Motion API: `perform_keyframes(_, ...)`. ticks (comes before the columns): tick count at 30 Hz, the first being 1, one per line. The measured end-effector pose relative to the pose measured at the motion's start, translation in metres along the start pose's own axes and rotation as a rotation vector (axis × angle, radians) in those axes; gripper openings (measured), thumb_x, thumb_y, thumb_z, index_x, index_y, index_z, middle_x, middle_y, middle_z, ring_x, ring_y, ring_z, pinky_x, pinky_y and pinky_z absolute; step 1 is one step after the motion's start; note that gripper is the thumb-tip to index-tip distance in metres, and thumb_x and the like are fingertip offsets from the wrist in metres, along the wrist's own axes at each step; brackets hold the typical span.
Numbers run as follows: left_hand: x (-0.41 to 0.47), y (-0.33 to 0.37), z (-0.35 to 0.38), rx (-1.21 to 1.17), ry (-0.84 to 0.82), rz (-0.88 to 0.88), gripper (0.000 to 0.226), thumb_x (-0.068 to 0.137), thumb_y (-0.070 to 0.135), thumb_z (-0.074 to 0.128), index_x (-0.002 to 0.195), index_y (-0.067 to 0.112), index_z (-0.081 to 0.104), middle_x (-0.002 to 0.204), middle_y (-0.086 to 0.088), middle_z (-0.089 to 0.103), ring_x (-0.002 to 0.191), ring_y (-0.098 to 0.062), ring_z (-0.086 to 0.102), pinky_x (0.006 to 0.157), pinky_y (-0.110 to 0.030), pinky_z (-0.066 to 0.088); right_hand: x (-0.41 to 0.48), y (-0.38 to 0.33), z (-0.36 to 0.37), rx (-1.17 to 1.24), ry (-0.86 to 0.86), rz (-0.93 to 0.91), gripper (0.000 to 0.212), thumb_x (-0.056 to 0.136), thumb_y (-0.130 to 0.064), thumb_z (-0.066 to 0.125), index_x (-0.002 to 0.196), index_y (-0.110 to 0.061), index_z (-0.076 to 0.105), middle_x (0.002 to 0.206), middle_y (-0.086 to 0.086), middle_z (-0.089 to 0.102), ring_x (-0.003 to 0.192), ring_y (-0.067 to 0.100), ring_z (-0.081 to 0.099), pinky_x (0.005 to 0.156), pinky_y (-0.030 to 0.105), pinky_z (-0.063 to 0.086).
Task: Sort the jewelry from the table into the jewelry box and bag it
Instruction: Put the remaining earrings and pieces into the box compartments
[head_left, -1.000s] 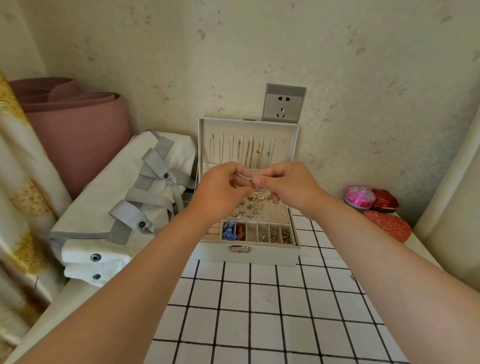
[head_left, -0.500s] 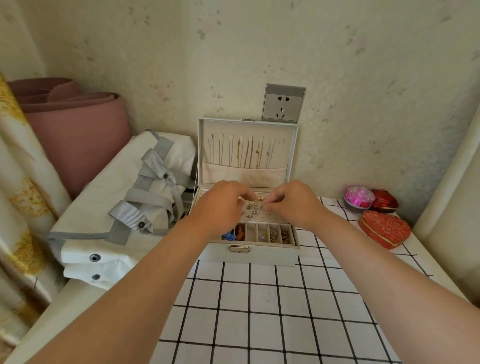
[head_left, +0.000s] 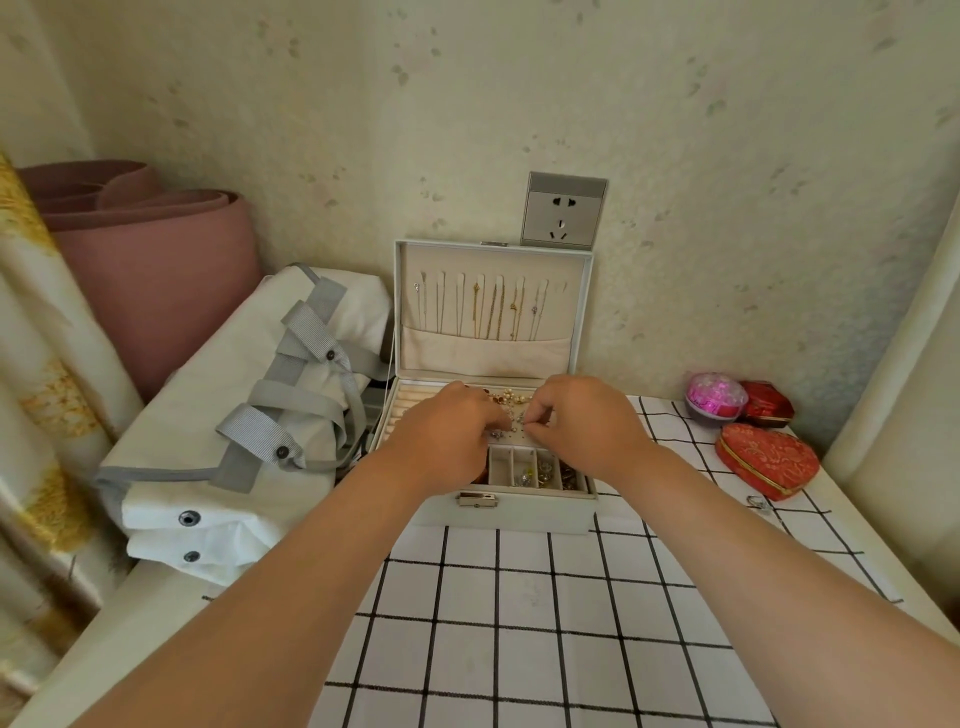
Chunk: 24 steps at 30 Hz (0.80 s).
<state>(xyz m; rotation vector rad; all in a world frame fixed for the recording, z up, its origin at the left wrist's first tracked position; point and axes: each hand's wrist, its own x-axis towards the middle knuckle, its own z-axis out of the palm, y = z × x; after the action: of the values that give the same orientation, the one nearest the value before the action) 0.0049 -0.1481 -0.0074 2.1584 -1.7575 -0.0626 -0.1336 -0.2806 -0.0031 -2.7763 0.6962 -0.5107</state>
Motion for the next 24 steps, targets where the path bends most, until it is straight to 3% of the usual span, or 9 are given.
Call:
perform_keyframes(4, 0.000, -0.001, 0.004, -0.013, 0.020, 0.005, 0.044, 0.091, 0.006, 0.050, 0.127, 0.027, 0.063, 0.118, 0.004, 0.061, 0.116, -0.019, 0.046, 0.092, -0.045, 0.048, 0.000, 0.003, -0.004, 0.081, -0.036, 0.009, 0.018, 0.081, -0.021, 0.075, 0.067, -0.030, 0.069, 0.081, -0.016, 0.065, 0.079, 0.005, 0.062, 0.074, 0.034, 0.056)
perform_keyframes(11, 0.000, -0.001, 0.007, 0.005, 0.007, 0.013, 0.045, 0.092, 0.008, 0.049, 0.131, 0.027, 0.059, 0.122, 0.003, 0.058, 0.119, -0.019, 0.043, 0.095, -0.045, 0.046, -0.001, -0.001, 0.002, 0.072, -0.003, 0.007, 0.013, 0.081, -0.021, 0.073, 0.070, -0.025, 0.072, 0.079, -0.015, 0.065, 0.075, 0.006, 0.062, 0.071, 0.037, 0.057)
perform_keyframes(16, -0.001, 0.000, 0.009, 0.031, -0.008, 0.012, 0.050, 0.090, 0.008, 0.051, 0.136, 0.028, 0.056, 0.122, 0.001, 0.056, 0.119, -0.020, 0.041, 0.094, -0.045, 0.047, 0.001, 0.003, -0.002, 0.127, -0.088, 0.003, 0.012, 0.079, -0.023, 0.073, 0.069, -0.029, 0.074, 0.077, -0.017, 0.068, 0.076, 0.005, 0.065, 0.075, 0.039, 0.058)
perform_keyframes(21, 0.000, 0.002, 0.009, 0.050, -0.030, 0.006, 0.054, 0.088, 0.006, 0.053, 0.137, 0.028, 0.055, 0.123, 0.002, 0.054, 0.120, -0.019, 0.040, 0.095, -0.043, 0.046, 0.004, 0.005, -0.010, 0.266, -0.067, 0.087, 0.013, 0.082, -0.016, 0.074, 0.075, -0.027, 0.077, 0.077, -0.013, 0.071, 0.077, 0.002, 0.066, 0.078, 0.030, 0.057)
perform_keyframes(24, 0.001, 0.001, 0.005, 0.007, -0.016, 0.001, 0.054, 0.089, 0.004, 0.051, 0.138, 0.026, 0.054, 0.125, 0.000, 0.055, 0.122, -0.021, 0.040, 0.099, -0.044, 0.044, 0.009, 0.008, -0.009, 0.207, 0.023, 0.114, 0.014, 0.089, -0.017, 0.068, 0.093, -0.028, 0.075, 0.088, -0.014, 0.069, 0.083, 0.004, 0.064, 0.078, 0.027, 0.054)
